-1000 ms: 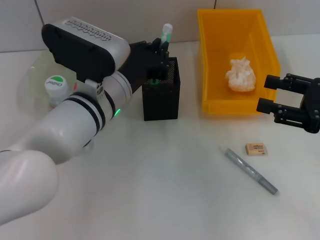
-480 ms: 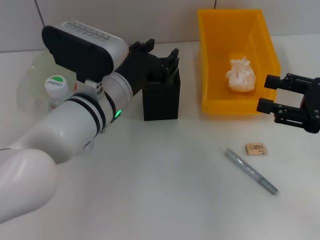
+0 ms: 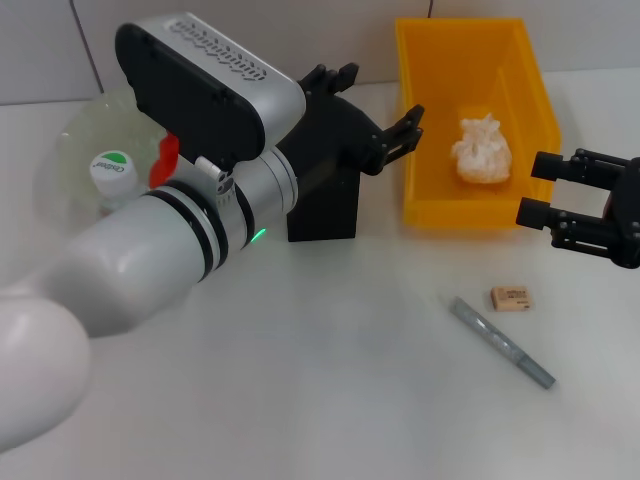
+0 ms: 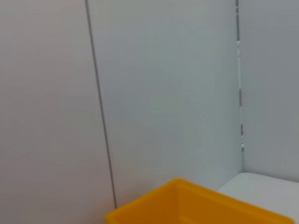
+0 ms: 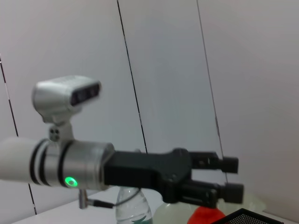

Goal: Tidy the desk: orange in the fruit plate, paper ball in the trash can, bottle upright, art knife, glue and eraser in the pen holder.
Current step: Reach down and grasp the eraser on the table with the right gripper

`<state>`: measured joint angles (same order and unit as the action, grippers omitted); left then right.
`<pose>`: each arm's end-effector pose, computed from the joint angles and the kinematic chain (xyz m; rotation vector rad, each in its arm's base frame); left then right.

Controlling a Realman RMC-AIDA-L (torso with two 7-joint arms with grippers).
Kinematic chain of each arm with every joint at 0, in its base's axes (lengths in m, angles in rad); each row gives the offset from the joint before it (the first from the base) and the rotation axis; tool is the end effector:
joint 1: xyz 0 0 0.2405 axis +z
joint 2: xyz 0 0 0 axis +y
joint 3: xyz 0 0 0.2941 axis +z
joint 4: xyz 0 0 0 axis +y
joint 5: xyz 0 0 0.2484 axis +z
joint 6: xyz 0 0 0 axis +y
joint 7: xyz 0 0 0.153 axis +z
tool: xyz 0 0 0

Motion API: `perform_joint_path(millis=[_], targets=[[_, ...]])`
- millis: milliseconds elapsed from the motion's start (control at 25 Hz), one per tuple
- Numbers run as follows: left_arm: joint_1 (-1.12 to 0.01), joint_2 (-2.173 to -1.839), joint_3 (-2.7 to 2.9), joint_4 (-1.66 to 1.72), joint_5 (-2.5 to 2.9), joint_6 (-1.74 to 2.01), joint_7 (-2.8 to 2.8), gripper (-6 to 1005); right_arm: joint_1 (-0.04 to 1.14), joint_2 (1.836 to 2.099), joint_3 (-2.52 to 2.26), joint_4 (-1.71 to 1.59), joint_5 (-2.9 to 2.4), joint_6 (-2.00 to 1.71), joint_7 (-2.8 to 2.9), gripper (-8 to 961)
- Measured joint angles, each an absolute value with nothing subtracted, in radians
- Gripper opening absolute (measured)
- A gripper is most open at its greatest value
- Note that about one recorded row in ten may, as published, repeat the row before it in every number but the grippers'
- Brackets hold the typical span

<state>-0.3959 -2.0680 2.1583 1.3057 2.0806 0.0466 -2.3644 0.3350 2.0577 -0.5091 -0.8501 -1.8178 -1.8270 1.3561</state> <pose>-0.1073 0.3896 -0.1443 -2.3021 -0.3311 -0.5913 0.3417 0.3206 0.0667 -2.4962 0.4949 0.9529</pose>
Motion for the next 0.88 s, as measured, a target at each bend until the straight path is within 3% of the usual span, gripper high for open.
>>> perform_joint_path(millis=[560, 880], targets=[[-0.259, -2.066, 1.963, 1.592, 2.072, 0.451, -2.176, 802, 0.333, 2.052, -0.506, -0.850, -1.818, -1.855, 1.350, 585], [-0.265, -2.067, 1.898, 1.625, 2.067, 0.546, -2.147, 802, 0.330, 2.052, -0.497, -0.849, -1.818, -1.866, 1.350, 584]])
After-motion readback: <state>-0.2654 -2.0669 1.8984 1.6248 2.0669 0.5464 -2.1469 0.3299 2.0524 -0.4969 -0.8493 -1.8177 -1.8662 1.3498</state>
